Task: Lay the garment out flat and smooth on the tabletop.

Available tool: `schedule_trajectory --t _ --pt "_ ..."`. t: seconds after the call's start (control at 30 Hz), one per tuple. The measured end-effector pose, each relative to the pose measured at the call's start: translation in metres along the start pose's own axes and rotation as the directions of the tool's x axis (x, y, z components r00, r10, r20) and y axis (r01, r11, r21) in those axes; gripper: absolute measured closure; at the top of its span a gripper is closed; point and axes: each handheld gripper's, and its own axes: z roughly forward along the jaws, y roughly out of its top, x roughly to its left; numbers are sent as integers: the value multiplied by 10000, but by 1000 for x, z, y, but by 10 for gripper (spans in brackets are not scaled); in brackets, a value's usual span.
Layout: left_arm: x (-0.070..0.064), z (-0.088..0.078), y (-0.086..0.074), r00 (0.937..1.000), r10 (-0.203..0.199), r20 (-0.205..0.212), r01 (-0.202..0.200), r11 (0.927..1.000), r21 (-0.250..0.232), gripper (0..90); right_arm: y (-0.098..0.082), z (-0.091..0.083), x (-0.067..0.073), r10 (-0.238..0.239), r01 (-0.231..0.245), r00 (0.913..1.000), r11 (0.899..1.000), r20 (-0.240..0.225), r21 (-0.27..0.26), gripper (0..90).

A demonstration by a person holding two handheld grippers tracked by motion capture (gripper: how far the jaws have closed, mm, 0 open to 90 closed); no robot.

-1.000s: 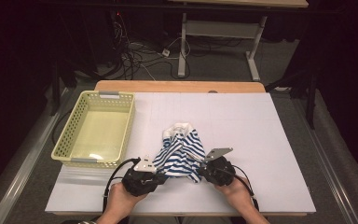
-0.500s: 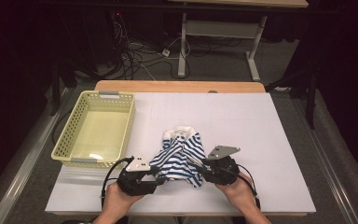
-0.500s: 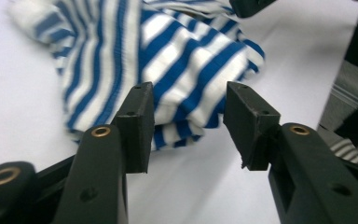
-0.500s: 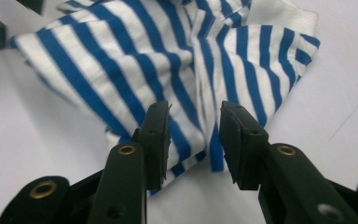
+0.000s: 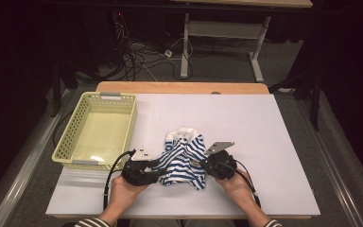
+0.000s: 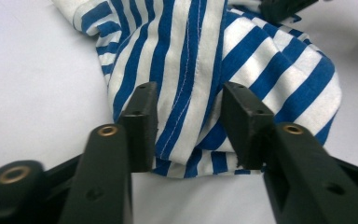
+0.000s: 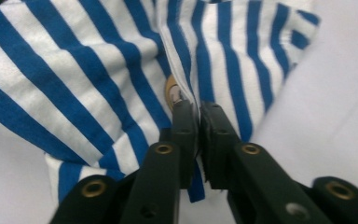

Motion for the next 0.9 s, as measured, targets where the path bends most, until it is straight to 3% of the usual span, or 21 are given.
schedule_trajectory --t 0.27,0.6,0.77,0.9 --pt "3 1 1 10000 -6 94 5 9999 111 727 -8 -19 -19 452 -434 9980 9982 444 -407 883" --pt "5 0 1 9998 23 178 -28 9997 261 802 -23 -38 -49 1426 -1366 9848 9885 990 -648 884" --pt "6 0 1 9998 -1 209 -4 9997 245 806 -33 -36 -65 2119 -2077 9707 9770 1135 -482 884" --pt "6 0 1 9998 28 212 -33 9997 244 807 -35 -24 -64 2106 -2117 9712 9773 1112 -24 881"
